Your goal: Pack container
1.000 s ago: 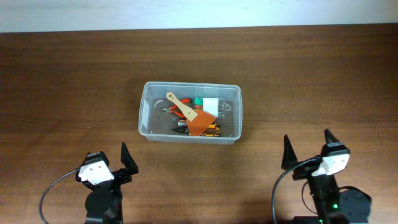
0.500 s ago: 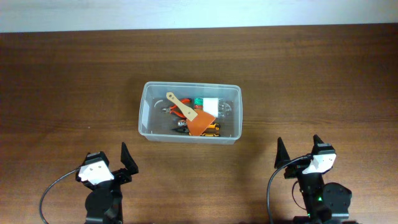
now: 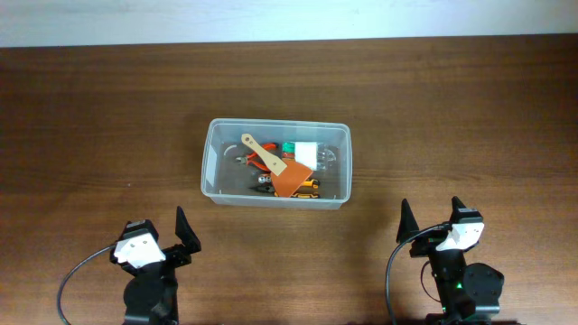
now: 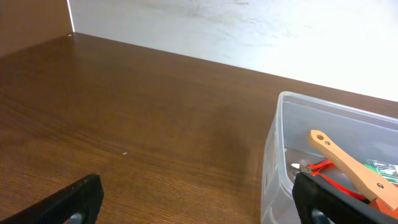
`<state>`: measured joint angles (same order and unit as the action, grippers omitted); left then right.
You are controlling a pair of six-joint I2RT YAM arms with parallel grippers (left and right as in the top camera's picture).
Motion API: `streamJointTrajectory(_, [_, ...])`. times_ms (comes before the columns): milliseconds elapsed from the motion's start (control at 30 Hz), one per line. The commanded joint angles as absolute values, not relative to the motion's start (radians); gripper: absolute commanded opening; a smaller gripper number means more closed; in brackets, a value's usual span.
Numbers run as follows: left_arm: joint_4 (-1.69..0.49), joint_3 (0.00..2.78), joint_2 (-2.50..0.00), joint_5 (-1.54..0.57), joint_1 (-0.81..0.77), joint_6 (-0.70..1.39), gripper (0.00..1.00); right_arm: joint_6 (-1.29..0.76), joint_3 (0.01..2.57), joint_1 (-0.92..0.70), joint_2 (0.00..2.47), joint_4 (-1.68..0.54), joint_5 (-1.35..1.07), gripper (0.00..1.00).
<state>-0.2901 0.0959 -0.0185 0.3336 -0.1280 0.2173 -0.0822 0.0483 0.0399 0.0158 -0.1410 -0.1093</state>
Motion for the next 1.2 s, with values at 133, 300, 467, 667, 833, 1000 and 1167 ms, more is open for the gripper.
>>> streamJointTrajectory(133, [-0.292,0.093,-0.012,0.337,-0.131,0.208,0.99,-0.060,0.023,0.033,0.004,-0.102,-0.097,0.99])
streamJointTrajectory(300, [-0.292,0.093,-0.012,0.337,-0.131,0.208,0.99,-0.061,0.006,0.033,0.004,-0.066,-0.098,0.99])
streamJointTrajectory(467, [-0.292,0.093,-0.012,0.337,-0.131,0.208,0.99,-0.061,0.006,0.033,0.004,-0.067,-0.097,0.98])
streamJointTrajectory(667, [-0.292,0.093,-0.012,0.337,-0.131,0.208,0.99,-0.061,0.006,0.033,0.006,-0.067,-0.097,0.99])
streamJointTrajectory(833, [-0.292,0.093,-0.012,0.337,-0.131,0.208,0.99,-0.061,0.006,0.033,0.006,-0.067,-0.097,0.99])
streamJointTrajectory(1000, [-0.292,0.093,-0.012,0.337,-0.131,0.208,0.99,-0.061,0.006,0.033,0.006,-0.067,-0.097,0.99])
streamJointTrajectory(1167, [-0.292,0.093,-0.012,0.337,-0.131,0.208,0.99,-0.061,0.006,0.033,0.006,-0.067,-0.097,0.99])
